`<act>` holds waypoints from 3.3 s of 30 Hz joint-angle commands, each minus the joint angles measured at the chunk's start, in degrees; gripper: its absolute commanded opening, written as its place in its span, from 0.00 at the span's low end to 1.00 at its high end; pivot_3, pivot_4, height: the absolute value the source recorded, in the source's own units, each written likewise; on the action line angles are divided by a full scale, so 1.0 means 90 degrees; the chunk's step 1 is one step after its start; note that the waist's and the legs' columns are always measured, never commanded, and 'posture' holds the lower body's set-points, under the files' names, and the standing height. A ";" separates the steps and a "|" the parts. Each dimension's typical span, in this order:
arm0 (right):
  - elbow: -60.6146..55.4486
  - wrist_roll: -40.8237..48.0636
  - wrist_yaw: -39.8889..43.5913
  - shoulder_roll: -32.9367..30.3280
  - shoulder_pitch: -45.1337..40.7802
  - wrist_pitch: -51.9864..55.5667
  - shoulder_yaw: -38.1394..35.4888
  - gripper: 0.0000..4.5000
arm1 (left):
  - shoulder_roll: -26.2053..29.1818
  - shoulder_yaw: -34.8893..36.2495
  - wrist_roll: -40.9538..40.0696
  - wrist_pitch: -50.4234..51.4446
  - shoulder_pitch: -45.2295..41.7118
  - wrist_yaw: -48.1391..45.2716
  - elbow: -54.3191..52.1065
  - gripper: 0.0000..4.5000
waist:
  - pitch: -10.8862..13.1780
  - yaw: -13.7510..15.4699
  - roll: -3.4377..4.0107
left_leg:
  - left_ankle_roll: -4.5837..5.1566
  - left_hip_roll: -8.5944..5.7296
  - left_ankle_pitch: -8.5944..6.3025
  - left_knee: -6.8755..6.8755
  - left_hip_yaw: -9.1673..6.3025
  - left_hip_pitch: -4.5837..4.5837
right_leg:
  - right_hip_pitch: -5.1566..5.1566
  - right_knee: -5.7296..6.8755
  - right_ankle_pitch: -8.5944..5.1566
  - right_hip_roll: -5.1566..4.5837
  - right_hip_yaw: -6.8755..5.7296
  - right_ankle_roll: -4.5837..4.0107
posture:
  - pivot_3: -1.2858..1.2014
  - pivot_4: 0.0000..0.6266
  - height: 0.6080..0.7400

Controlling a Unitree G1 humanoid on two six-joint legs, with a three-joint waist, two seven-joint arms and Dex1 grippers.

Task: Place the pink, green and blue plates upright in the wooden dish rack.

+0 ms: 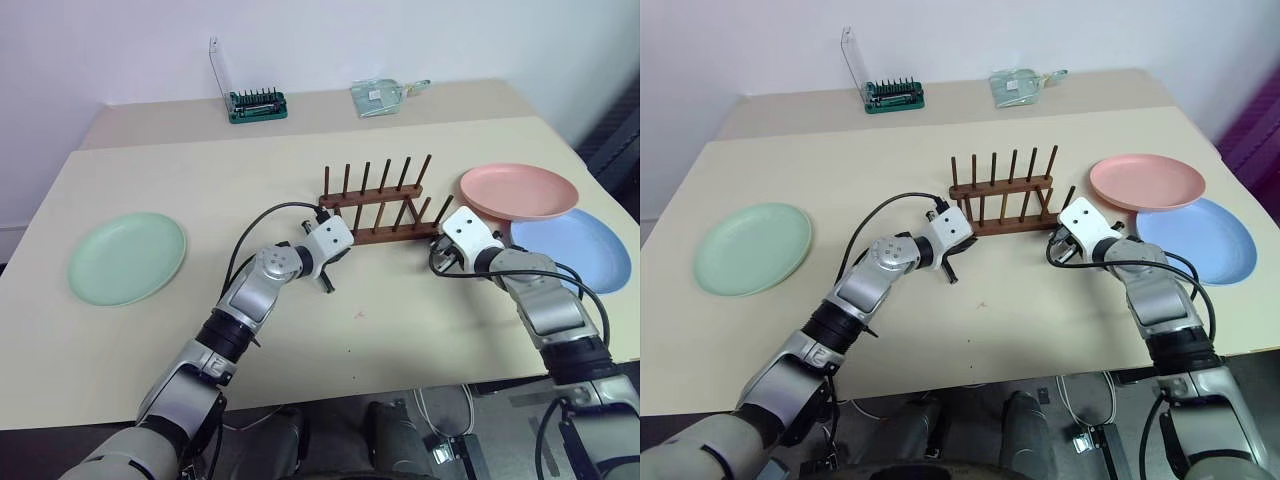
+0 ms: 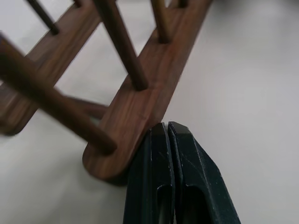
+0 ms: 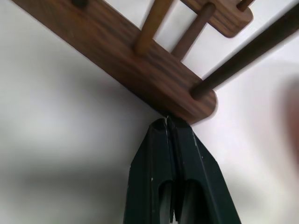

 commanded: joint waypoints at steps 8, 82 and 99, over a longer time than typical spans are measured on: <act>-0.1474 0.0128 0.0771 -0.0875 0.0758 -0.0231 -0.0678 0.29 | 0.0182 0.0345 -0.0190 -0.0069 0.0280 -0.0168 -0.0482 0.00 | 0.0001 0.0034 0.0001 | 0.0000 -0.0002 -0.0001 -0.0004 -0.0002 -0.0020 | -0.0020 0.0000 0.0000 -0.0002 0.0000 0.0000 | 0.52 0.24 1.00; 0.2406 0.3706 0.6057 -0.1793 -0.3289 0.0851 -0.0674 0.00 | 0.1547 0.1185 -0.2417 0.0767 0.1473 -0.2084 -0.3464 0.00 | 0.0014 -0.0115 0.0015 | 0.0007 0.0033 -0.0035 0.0003 0.0057 -0.0040 | -0.0064 0.0002 0.0004 0.0005 -0.0006 -0.0008 | 0.52 0.24 1.00; 0.4071 0.2436 0.5557 -0.1057 -0.4241 -0.0165 -0.1042 0.84 | 0.1518 0.1067 -0.2440 0.0897 0.1535 -0.1944 -0.3689 0.00 | 0.0014 -0.0146 0.0017 | 0.0004 0.0033 -0.0036 0.0004 0.0056 -0.0059 | -0.0081 0.0002 0.0005 0.0005 -0.0007 -0.0009 | 0.52 0.24 1.00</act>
